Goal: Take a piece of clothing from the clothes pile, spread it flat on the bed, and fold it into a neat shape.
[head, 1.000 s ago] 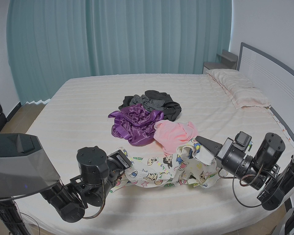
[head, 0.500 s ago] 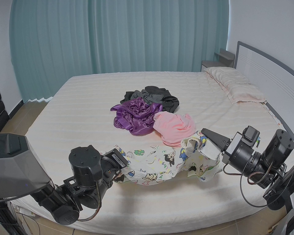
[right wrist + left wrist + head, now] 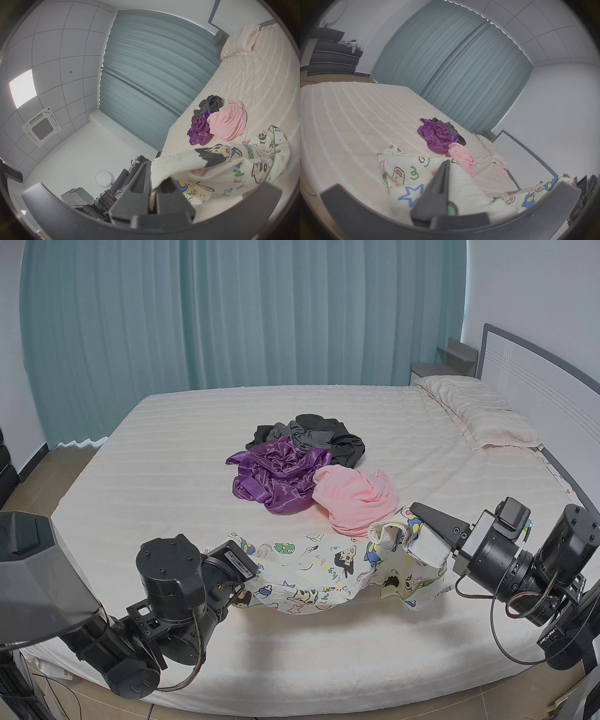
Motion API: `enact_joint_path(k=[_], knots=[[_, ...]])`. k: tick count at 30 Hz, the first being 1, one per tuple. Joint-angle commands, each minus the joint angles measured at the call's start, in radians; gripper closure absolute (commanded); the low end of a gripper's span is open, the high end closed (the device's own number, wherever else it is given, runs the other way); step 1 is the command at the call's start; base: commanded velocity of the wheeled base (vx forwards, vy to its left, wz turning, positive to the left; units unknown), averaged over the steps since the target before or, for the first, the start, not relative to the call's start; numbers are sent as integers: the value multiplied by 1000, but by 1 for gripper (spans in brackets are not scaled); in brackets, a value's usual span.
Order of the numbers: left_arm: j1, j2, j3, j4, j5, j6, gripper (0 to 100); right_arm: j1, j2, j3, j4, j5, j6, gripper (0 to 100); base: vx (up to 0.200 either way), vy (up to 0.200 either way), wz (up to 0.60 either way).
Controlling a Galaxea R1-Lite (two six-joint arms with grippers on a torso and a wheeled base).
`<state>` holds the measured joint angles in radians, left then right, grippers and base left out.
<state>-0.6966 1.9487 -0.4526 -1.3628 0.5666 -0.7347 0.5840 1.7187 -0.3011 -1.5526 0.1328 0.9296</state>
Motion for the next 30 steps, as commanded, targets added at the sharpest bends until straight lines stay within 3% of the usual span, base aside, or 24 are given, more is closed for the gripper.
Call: enact_joint_path(k=[1,4,30], knots=[[0,6,5,-42,7,6,100,0,1,0,-8,1,2,100,0,0,0],[0,10,11,-53,7,14,100,0,1,0,-8,1,0,100,0,0,0],[5,10,37,-61,4,75,100,-4,10,-4,-9,-9,0,100,0,200,0]])
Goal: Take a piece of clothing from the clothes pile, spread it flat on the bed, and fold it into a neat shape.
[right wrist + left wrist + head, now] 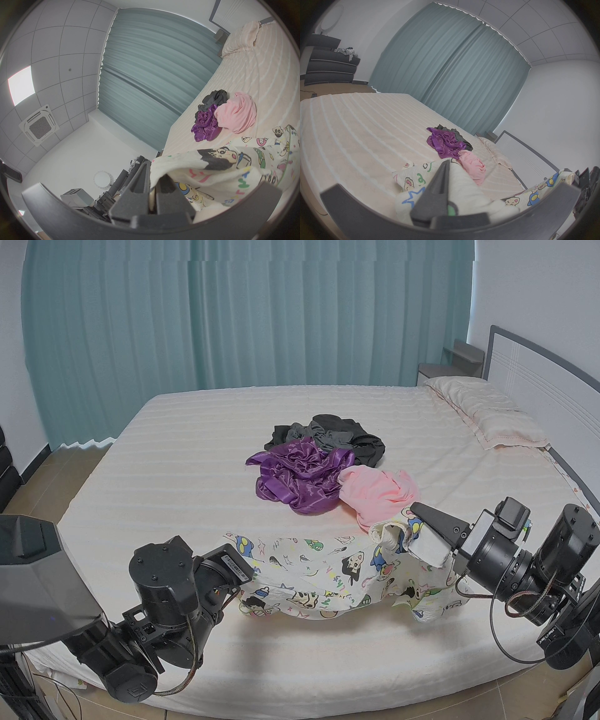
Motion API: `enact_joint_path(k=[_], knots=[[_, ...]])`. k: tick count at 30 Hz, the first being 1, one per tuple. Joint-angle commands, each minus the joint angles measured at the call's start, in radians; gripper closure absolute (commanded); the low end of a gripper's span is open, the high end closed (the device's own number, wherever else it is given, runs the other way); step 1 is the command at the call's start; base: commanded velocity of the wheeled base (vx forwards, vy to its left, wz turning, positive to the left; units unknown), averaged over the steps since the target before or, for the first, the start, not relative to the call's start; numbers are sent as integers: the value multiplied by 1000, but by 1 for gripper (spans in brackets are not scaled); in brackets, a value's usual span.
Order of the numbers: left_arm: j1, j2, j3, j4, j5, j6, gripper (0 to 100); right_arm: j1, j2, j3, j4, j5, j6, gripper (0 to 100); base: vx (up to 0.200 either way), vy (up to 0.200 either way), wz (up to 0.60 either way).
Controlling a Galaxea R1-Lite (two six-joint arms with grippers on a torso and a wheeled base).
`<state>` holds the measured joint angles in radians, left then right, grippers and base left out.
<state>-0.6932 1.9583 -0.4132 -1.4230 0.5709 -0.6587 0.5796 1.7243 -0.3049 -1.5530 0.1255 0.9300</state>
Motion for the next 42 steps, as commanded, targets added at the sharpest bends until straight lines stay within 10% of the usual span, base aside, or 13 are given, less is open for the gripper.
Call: enact_joint_path(k=[1,42], knots=[[3,1,-4,-1,0,-1,100,0,5,0,-9,-1,0,100,0,200,0],[9,-6,-9,-1,-2,-2,100,-4,35,-3,-9,-3,0,100,0,200,0]])
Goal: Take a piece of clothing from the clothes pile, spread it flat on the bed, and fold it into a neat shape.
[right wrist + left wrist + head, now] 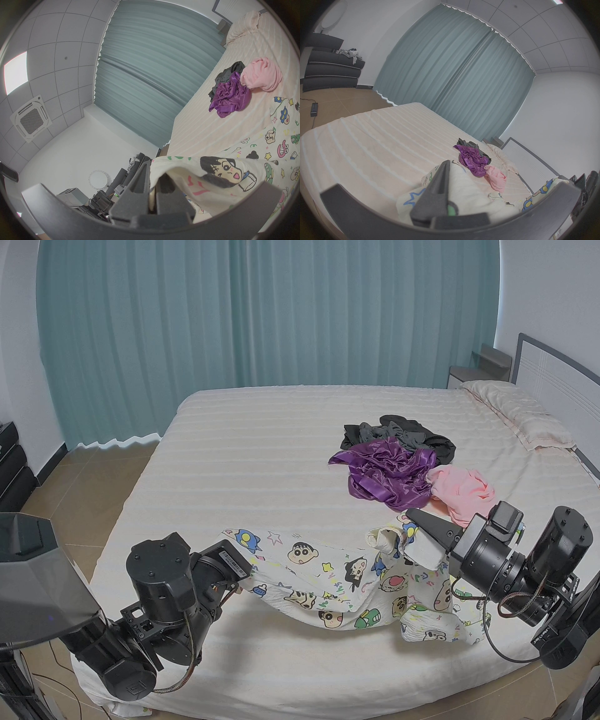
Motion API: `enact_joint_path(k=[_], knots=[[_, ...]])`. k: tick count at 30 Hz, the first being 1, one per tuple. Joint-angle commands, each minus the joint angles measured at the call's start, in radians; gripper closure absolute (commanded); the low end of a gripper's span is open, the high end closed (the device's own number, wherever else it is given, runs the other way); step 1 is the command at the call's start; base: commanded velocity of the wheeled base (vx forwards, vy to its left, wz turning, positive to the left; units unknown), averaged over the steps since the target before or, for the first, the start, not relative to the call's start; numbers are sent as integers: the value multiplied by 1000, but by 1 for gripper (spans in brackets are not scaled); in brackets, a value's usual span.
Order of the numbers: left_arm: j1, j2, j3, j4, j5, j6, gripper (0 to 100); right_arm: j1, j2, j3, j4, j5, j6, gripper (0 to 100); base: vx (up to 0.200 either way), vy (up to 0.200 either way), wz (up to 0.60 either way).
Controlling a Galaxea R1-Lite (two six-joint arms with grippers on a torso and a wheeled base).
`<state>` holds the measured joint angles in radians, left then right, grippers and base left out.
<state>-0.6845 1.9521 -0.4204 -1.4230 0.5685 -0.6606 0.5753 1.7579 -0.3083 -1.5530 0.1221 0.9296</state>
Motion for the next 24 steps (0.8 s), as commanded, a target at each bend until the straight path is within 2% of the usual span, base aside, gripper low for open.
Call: enact_joint_path(k=[1,13,22,24], knots=[[0,1,-1,-1,2,-1,100,0,2,0,-9,1,0,100,0,200,0],[0,-1,-1,-1,2,1,100,-2,-11,0,-9,1,0,100,0,200,0],[23,-76,2,1,1,3,100,-49,-66,8,-7,-2,-3,100,0,0,0],[20,-96,9,4,-1,16,100,-74,-81,6,-7,-2,-9,100,-200,0,0]])
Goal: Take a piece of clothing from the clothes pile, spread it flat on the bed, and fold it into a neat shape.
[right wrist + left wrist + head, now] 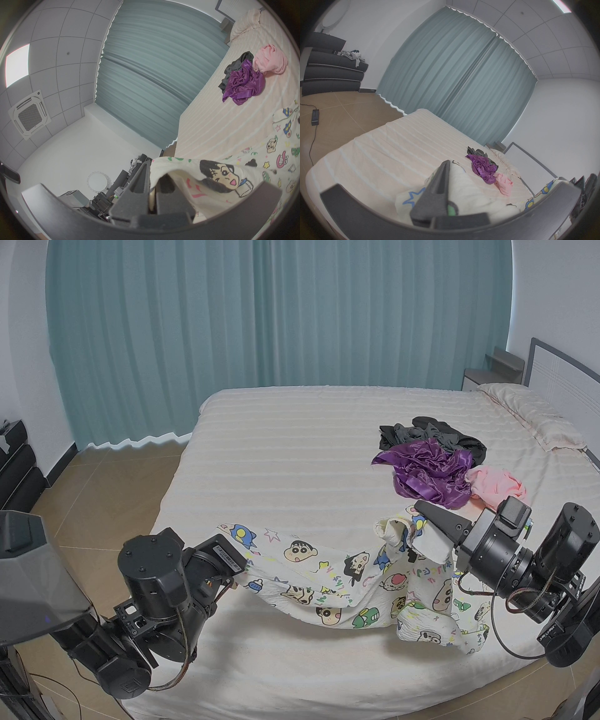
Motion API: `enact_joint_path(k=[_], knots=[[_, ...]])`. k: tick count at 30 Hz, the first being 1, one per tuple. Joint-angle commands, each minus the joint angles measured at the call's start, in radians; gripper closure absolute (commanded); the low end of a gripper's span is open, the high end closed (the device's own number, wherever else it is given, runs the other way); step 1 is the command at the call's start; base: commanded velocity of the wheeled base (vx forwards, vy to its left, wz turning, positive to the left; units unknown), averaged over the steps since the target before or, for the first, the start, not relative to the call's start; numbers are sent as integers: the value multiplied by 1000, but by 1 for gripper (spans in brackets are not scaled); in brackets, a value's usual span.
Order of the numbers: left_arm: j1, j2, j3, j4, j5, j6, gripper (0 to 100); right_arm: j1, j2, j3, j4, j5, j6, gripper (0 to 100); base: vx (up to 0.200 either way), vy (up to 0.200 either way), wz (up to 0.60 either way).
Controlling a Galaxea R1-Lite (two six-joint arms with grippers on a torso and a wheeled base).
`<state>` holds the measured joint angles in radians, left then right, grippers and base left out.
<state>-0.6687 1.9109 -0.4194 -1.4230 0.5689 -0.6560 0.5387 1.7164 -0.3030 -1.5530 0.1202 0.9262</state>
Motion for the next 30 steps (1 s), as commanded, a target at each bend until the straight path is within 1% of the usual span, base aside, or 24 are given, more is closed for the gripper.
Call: enact_joint_path(k=[1,2,4,8,9,12,13,15,16,17,19,21,22,24,27,30], knots=[[5,-56,8,4,-1,18,100,-42,-44,1,-7,-1,-10,100,-200,0,0],[0,-62,8,3,-1,50,100,-52,-73,-5,-7,1,-29,100,-200,0,0],[-5,-73,10,3,0,84,100,-56,-116,-7,10,1,-61,100,-200,0,0],[-17,-116,19,4,3,121,100,-51,-225,-7,99,-1,-133,100,-200,0,0],[-28,-139,28,7,5,122,100,-49,-276,-8,137,-1,-152,100,-200,0,0],[-55,-205,57,15,6,141,100,-48,-431,-27,255,-1,-158,100,-200,0,0],[-57,-230,68,15,6,157,100,-48,-482,-42,320,-1,-159,100,-200,0,0],[-57,-263,74,16,6,180,100,-48,-554,-70,421,-1,-164,100,0,0,0],[-57,-269,74,16,6,182,100,-49,-564,-76,436,-1,-165,100,0,0,0],[-58,-300,74,16,6,196,100,-49,-630,-104,514,1,-170,100,0,0,0],[-68,-339,74,18,6,211,100,-46,-701,-137,579,6,-171,100,0,0,0],[-77,-383,73,22,8,246,100,-43,-779,-183,654,9,-179,100,0,0,0],[-77,-383,73,22,8,246,100,-43,-779,-183,654,9,-179,100,0,0,0],[-78,-434,71,27,6,295,100,-45,-856,-234,754,9,-204,100,0,0,0],[-81,-483,71,30,8,326,100,-43,-926,-263,811,24,-214,100,0,0,0],[-81,-503,71,35,6,338,100,-45,-945,-278,837,39,-214,100,0,0,0]])
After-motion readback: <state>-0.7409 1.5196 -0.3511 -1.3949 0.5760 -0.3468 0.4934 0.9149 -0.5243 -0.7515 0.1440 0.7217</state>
